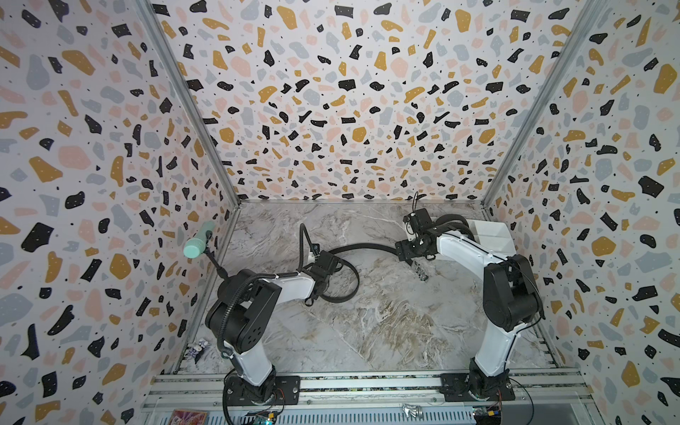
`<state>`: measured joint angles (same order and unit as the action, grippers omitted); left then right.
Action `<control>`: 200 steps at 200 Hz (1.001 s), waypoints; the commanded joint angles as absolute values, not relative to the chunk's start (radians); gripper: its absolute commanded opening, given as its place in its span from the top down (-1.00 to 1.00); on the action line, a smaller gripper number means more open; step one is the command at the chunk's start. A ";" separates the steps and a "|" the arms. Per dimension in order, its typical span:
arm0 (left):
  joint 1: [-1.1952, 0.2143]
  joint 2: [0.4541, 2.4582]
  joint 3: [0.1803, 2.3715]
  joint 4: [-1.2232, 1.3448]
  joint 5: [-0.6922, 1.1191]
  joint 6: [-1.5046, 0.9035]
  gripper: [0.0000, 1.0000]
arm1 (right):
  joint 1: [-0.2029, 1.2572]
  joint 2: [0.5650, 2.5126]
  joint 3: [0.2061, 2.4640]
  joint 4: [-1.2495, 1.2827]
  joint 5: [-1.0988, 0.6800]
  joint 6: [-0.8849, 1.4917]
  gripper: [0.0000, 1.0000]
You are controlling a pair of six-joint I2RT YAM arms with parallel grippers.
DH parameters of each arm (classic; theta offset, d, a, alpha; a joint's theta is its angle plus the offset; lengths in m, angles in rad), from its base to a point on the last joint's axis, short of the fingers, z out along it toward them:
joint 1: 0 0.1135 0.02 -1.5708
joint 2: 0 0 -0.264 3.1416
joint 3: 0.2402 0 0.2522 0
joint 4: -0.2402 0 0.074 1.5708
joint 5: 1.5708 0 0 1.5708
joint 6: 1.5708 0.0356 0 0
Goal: Place the belts into the storage roll
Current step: Roll the belt at the center of the board.
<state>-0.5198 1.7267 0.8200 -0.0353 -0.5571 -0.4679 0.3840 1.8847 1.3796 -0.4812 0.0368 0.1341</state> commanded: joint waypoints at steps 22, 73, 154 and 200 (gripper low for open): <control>-0.514 1.777 0.852 -0.032 -0.493 -0.468 1.00 | 0.386 1.938 1.334 -0.461 0.025 0.134 -0.37; -0.548 1.861 0.960 -0.038 -0.435 -0.467 1.00 | 0.542 1.741 1.039 -0.461 -0.028 0.261 0.11; -0.602 1.948 1.083 -0.105 -0.409 -0.458 1.00 | 0.778 1.636 0.942 -0.344 -0.301 0.468 0.05; -0.608 1.839 1.023 -0.097 -0.351 -0.451 0.18 | 0.630 1.605 1.034 -0.456 -0.241 0.342 -0.26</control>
<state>-0.5949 1.9045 1.0542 -0.0639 -0.4137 -0.4580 0.7013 1.6489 0.9661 -0.3786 -0.2687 0.4084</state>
